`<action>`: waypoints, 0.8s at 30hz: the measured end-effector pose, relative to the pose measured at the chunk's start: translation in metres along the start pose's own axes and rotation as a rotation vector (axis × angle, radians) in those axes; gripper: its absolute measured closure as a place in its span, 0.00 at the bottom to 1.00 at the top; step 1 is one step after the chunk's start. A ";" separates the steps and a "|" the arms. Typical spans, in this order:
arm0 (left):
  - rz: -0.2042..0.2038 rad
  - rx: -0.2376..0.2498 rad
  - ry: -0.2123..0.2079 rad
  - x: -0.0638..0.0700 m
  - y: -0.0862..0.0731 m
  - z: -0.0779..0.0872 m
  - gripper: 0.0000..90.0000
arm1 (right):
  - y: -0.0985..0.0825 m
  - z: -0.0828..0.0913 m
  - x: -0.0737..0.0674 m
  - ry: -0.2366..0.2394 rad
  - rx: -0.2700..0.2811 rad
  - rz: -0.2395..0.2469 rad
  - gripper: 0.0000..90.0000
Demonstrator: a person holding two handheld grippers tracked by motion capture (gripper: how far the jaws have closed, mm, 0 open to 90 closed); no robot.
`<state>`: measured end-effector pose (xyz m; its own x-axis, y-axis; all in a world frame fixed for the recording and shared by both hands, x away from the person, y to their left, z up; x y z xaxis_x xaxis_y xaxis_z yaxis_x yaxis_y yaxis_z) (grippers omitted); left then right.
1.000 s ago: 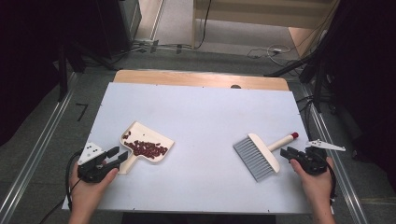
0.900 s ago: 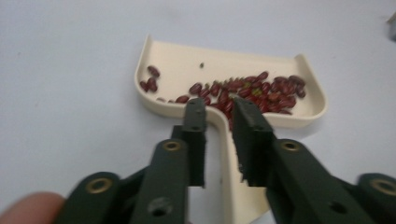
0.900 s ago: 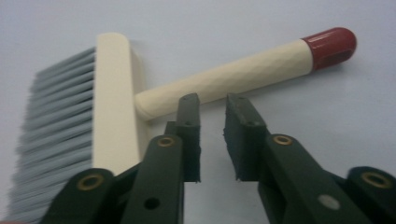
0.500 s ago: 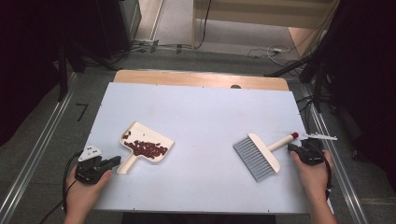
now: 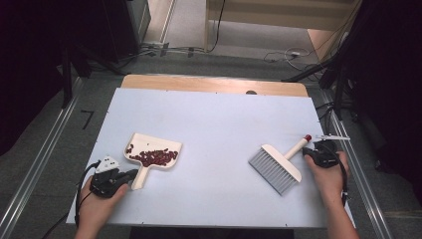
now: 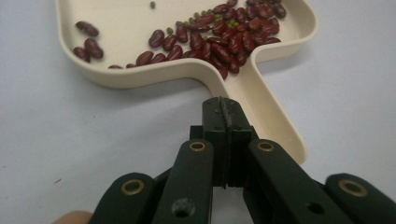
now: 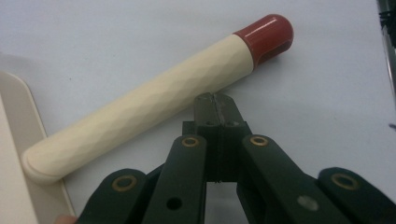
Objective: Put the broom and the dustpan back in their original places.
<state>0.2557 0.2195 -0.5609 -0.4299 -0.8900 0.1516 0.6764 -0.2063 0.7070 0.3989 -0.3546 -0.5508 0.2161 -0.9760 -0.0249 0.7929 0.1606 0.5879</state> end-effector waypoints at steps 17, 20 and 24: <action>-0.018 0.002 0.002 0.003 0.002 -0.004 1.00 | 0.023 -0.018 -0.026 0.029 0.000 0.115 0.99; -0.020 0.003 0.001 0.004 0.002 -0.004 1.00 | 0.026 -0.020 -0.030 0.029 -0.004 0.134 0.99; -0.019 0.004 -0.001 0.004 0.003 -0.004 1.00 | 0.031 -0.022 -0.036 0.040 -0.006 0.145 0.99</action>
<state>0.2577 0.2137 -0.5609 -0.4433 -0.8856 0.1386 0.6656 -0.2216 0.7126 0.4278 -0.3114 -0.5495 0.3515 -0.9358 0.0278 0.7548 0.3009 0.5829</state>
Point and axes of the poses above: each handheld gripper's, and its own axes: z roughly backward along the jaws, y roughly out of its top, x roughly to its right, the point moved 7 cm from there along -z, roughly forward along the jaws, and after that the axes turned 2 degrees about -x, right-handed, at the moved point
